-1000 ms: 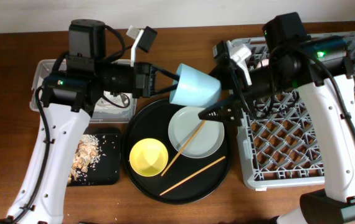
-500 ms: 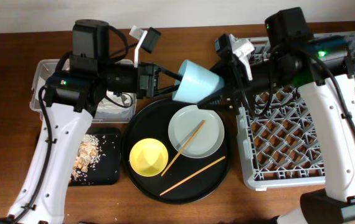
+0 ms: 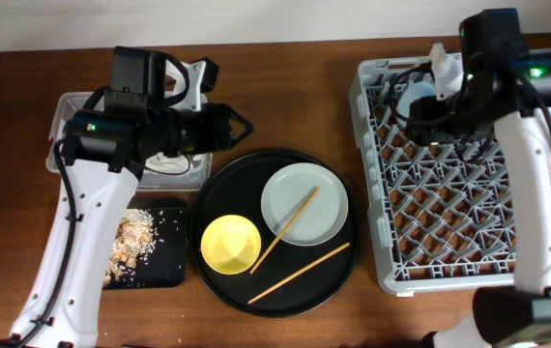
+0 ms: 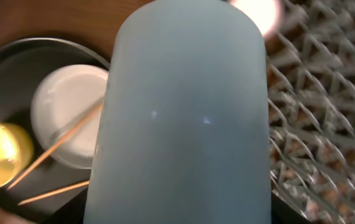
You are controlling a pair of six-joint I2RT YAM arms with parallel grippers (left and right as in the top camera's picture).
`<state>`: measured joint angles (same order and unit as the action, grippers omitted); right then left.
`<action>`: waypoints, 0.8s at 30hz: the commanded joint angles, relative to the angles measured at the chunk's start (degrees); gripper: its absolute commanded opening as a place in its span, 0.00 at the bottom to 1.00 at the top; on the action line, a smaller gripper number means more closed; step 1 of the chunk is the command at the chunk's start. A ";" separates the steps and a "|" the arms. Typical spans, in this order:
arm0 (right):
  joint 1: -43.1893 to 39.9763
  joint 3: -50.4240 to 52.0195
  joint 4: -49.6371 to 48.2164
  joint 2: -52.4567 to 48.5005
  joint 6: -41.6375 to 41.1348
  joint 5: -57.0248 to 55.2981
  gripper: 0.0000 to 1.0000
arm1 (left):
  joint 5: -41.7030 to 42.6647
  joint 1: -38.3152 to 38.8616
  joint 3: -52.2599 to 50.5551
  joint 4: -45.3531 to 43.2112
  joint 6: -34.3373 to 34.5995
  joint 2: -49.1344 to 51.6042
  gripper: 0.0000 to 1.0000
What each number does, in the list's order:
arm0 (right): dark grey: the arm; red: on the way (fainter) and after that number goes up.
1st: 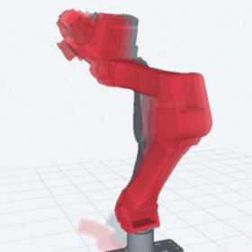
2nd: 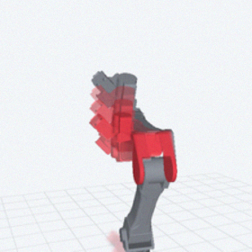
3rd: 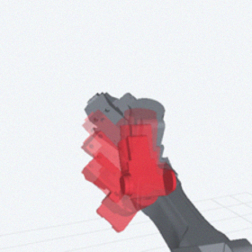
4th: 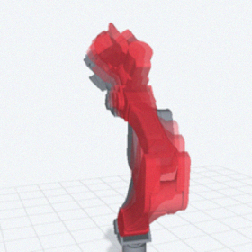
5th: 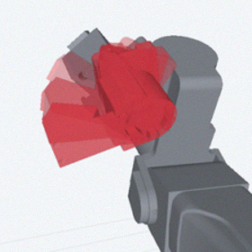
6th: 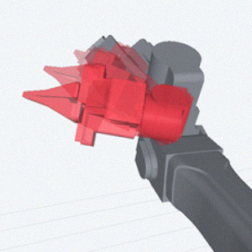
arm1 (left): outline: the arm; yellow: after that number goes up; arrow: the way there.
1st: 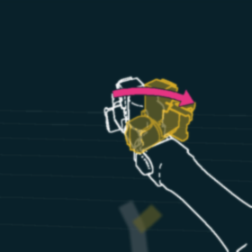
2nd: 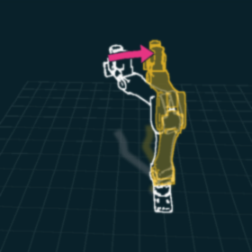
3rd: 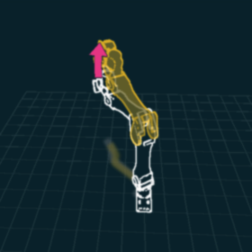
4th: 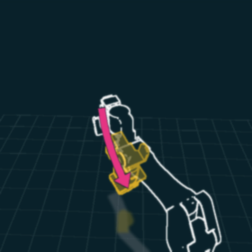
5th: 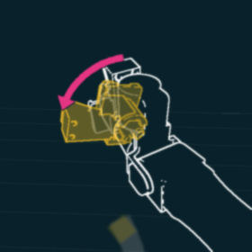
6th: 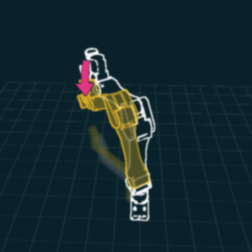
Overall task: Sort waste into correct bins and load items into the dishwasher rack
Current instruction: 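Pass the blue cup to the right gripper and place it in the rack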
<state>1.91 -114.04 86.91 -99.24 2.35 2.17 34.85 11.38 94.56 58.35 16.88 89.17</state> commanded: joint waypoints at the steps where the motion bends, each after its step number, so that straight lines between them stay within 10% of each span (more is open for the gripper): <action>1: -0.11 1.01 0.04 -3.82 -4.39 -5.75 0.44 | -0.83 -0.17 0.20 1.33 -0.31 0.20 0.45; 18: -0.07 15.08 -11.39 -11.15 -4.37 -1.11 0.51 | -0.81 -0.15 0.20 1.36 -0.31 0.20 0.45; 24: -0.07 15.13 -10.60 -11.13 -4.35 -1.33 0.99 | -0.83 -0.15 0.20 1.36 -0.31 0.20 0.45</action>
<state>1.91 -99.13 76.07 -110.32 -1.74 0.64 34.02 11.38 94.56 59.79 16.88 89.17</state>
